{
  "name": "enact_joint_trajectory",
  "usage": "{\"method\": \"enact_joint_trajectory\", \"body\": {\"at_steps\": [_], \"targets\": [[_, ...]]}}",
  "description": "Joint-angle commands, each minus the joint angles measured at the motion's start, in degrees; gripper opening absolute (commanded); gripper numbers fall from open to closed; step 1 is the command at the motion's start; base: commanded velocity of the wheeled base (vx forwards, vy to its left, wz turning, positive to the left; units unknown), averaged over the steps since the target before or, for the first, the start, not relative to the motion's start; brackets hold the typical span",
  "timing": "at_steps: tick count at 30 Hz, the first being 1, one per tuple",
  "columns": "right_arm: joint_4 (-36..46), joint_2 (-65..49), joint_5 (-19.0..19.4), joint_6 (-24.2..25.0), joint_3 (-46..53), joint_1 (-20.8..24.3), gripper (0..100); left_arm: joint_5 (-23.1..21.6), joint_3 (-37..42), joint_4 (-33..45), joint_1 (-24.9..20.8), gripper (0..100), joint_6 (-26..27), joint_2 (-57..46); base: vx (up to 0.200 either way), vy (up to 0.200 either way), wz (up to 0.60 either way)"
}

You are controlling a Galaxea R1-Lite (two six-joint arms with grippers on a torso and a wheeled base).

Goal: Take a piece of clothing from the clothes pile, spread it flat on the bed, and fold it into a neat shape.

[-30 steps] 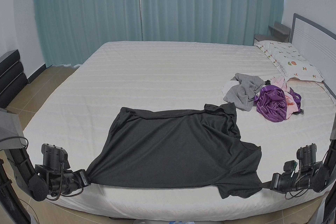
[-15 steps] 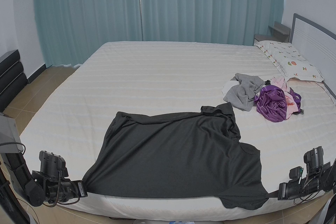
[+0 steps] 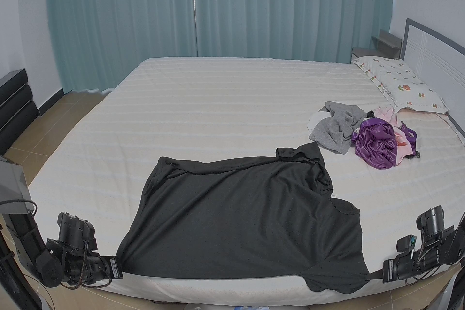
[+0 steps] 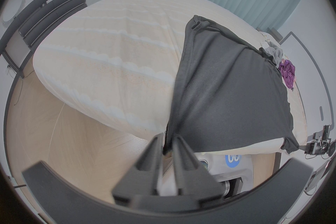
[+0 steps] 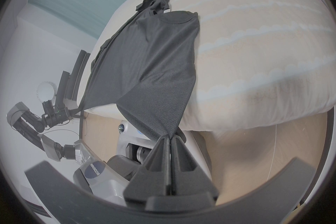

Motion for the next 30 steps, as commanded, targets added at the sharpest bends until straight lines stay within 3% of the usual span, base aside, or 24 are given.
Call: {"method": "enact_joint_trajectory", "body": {"at_steps": [1,11,20,28,29,30], "targets": [[-0.56,3.73,0.34,-1.21,1.01,0.08,100,-0.20,-0.12,-0.09,-0.57,100,-0.25,0.86,0.000,0.000,0.00],[-8.56,5.14,3.33,0.72,-1.27,-2.20,100,-0.73,-0.91,-0.62,-0.39,100,-0.86,0.77,0.000,0.000,0.00],[-14.36,12.35,3.24,3.62,-4.44,-2.20,100,-1.87,-2.93,-0.62,0.05,100,-4.82,-0.72,0.000,0.000,0.00],[-28.25,21.84,1.66,7.84,-4.44,-1.67,100,-3.54,-3.81,-0.62,0.05,100,-6.93,-1.16,0.000,0.000,0.00],[-30.71,23.16,1.40,8.19,-4.09,-1.59,0,-3.63,-4.07,-0.62,0.05,100,-7.36,-1.16,0.000,0.000,0.00],[-33.34,24.39,1.22,8.98,-3.38,-1.59,0,-3.72,-4.07,-0.62,0.05,100,-7.63,-0.99,0.000,0.000,0.00]]}}
